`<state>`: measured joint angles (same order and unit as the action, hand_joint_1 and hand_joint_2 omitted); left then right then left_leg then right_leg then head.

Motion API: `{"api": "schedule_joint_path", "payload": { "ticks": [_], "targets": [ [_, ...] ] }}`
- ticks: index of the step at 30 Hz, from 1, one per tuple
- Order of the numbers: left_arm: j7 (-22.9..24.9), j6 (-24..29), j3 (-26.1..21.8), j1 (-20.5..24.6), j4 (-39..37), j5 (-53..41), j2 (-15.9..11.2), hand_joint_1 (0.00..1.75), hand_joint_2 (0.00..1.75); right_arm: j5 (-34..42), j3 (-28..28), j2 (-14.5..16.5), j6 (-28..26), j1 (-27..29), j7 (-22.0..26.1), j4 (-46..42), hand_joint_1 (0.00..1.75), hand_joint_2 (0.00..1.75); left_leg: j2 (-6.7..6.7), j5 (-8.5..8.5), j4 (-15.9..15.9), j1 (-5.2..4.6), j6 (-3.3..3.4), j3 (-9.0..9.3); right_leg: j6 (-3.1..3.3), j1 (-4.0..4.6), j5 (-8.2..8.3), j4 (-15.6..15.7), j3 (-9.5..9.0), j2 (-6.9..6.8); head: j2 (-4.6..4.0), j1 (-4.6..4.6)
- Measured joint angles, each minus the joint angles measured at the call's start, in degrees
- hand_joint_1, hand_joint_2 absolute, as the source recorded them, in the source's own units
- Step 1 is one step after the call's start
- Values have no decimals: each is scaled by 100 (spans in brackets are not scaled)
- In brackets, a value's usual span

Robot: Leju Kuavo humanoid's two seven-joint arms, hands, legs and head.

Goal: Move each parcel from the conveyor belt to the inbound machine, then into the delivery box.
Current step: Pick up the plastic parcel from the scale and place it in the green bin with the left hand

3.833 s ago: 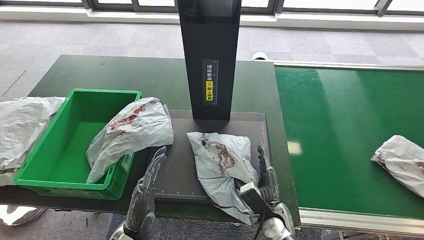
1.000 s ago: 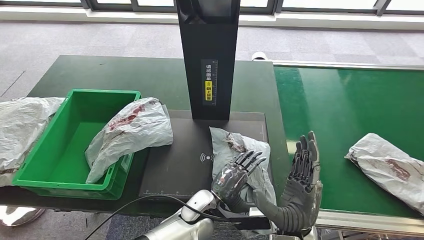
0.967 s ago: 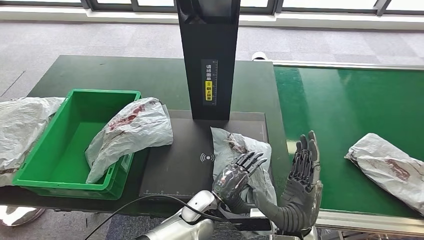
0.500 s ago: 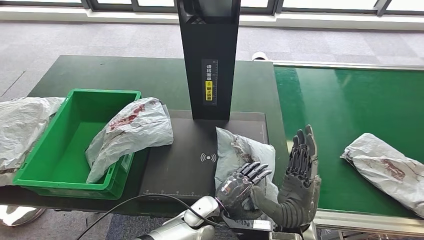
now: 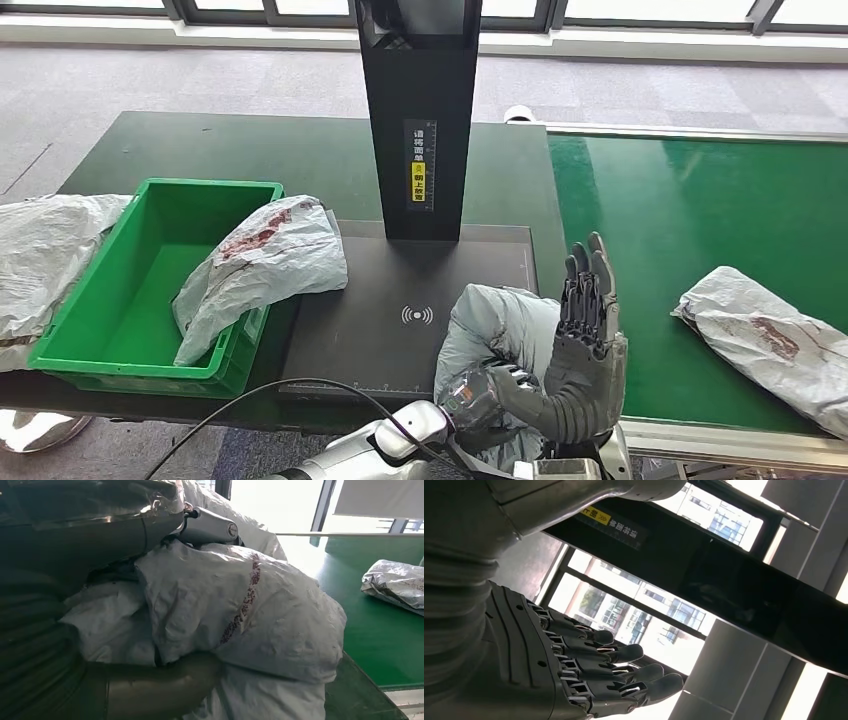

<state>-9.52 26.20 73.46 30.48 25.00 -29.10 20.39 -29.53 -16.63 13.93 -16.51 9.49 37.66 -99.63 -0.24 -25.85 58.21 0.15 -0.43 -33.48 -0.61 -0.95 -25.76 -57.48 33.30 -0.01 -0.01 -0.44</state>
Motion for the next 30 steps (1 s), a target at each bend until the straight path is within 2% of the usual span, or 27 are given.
{"api": "schedule_joint_path", "payload": {
  "ticks": [13,30],
  "targets": [
    [32,285,81,20,-96,-43,2,175,175,-135,6,130,74,-4,-77,-58,0,175,3,-6,-2,1,-1,16,5,2,-5,1,-33,4,0,0],
    [32,325,81,21,-137,-42,3,175,175,-155,8,146,74,21,-88,-123,0,175,4,-2,-2,1,-3,37,6,2,-1,1,-32,4,0,0]
  ]
}}
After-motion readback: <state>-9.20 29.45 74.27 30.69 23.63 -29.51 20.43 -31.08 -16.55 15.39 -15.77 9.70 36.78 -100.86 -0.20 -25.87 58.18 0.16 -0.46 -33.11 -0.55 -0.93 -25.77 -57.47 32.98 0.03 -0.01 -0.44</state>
